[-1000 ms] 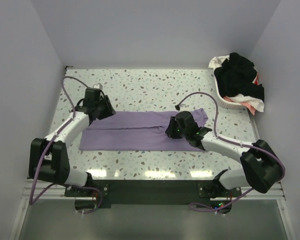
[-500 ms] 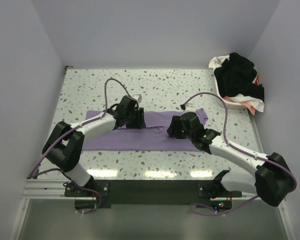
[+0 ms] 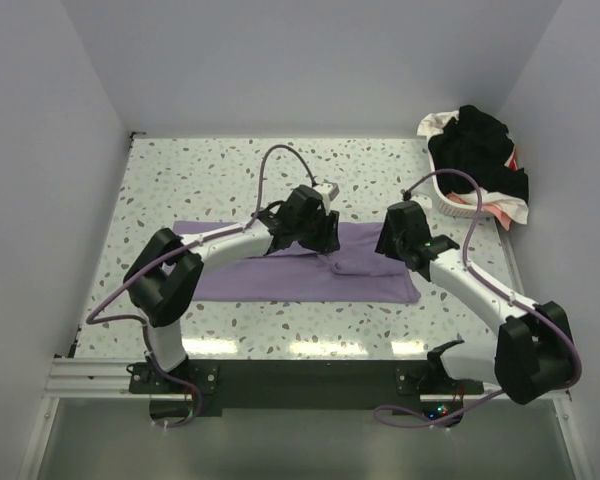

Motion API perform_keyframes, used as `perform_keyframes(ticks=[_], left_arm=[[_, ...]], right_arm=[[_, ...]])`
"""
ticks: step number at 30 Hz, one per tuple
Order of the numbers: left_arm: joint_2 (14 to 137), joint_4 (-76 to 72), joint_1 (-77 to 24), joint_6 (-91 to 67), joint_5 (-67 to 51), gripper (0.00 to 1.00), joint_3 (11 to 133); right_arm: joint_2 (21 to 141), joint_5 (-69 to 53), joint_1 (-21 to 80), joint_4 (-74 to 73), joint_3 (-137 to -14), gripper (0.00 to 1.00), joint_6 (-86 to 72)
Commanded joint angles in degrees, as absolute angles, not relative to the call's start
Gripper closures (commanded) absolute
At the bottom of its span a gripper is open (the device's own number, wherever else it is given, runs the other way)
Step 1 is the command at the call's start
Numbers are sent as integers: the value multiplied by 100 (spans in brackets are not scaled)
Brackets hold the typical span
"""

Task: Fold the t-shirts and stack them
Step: Fold the tshirt

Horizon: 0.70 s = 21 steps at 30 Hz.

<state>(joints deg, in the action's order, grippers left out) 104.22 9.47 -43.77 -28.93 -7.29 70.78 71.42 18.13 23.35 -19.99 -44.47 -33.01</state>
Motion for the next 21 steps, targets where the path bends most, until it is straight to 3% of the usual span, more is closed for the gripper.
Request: perform_keyframes(ticks=[1, 11, 21], left_arm=[[10704, 931, -4639, -2602, -625, 48, 7593], [11390, 1125, -5168, -2417, -562, 50, 7919], [10986, 738, -5458, -2040, -343, 54, 7172]], right_arm=[[7461, 1855, 2128, -1890, -4737, 51, -3129], [7814, 1609, 1688, -1679, -4843, 51, -3059], [7699, 1591, 1687, -1644, -4597, 52, -3085]])
